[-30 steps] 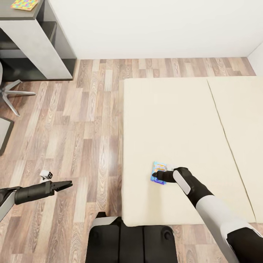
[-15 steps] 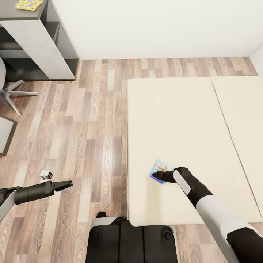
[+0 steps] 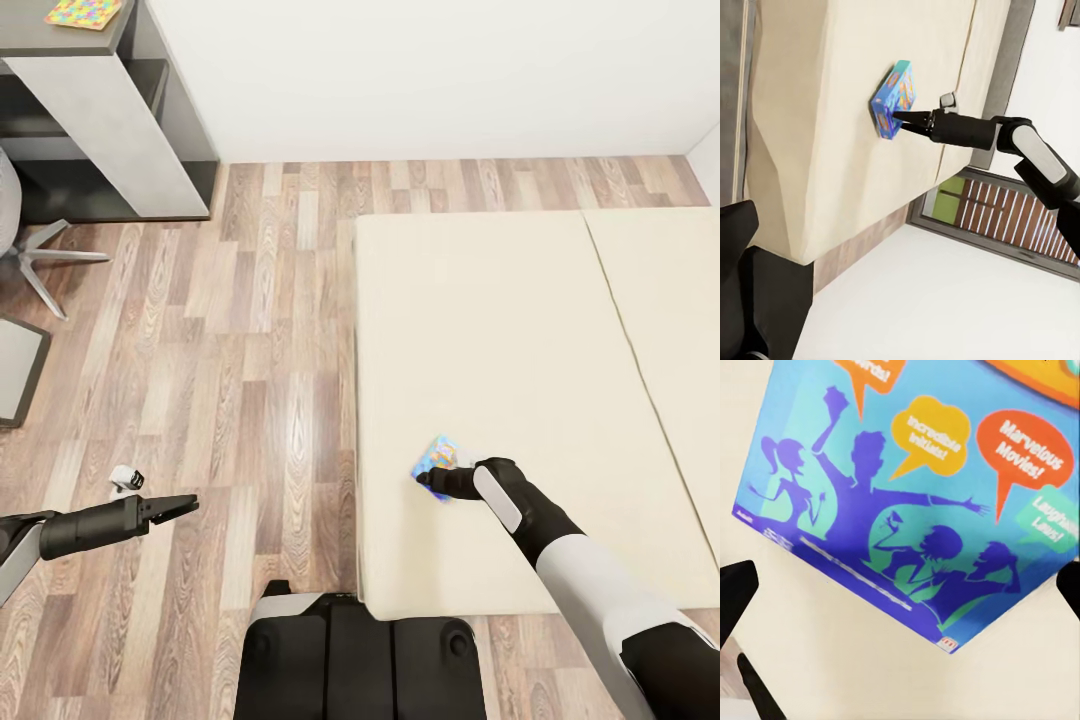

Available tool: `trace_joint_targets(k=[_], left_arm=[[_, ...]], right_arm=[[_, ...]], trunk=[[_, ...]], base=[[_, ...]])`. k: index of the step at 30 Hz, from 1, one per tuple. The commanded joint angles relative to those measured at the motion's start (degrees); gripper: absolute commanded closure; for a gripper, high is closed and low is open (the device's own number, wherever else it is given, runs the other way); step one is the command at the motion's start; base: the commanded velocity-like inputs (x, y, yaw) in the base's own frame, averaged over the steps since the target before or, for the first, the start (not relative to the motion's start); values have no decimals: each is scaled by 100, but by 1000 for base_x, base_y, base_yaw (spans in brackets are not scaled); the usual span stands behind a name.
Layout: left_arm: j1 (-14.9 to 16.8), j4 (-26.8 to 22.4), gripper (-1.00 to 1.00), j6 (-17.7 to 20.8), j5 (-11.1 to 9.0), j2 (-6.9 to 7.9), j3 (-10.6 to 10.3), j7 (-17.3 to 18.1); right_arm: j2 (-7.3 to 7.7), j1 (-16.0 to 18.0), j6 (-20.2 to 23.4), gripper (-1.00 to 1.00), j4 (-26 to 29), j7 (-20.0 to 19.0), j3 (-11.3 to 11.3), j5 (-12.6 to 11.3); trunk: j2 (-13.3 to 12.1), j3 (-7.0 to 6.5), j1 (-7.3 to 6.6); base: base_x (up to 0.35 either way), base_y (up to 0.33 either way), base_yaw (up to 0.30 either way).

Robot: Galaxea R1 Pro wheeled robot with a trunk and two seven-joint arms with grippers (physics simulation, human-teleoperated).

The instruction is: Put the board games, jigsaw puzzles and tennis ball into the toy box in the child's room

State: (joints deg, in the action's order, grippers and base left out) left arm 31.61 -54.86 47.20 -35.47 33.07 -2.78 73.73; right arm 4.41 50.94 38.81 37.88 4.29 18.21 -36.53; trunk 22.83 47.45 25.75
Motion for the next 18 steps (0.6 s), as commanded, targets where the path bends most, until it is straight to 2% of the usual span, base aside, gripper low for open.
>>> trace_joint_targets(k=[1,18], left_arm=[[3,2,-100,52,-39,7,-20,1],[3,2,-100,52,-37,7,-20,1]], right_arm=[[8,3,16,-100,9,45,33,-57],[13,12,60,-100,10,19,-10,-81]], trunk=[[9,6,3],[9,6,3]], base=[[0,18,0],[0,2,0]])
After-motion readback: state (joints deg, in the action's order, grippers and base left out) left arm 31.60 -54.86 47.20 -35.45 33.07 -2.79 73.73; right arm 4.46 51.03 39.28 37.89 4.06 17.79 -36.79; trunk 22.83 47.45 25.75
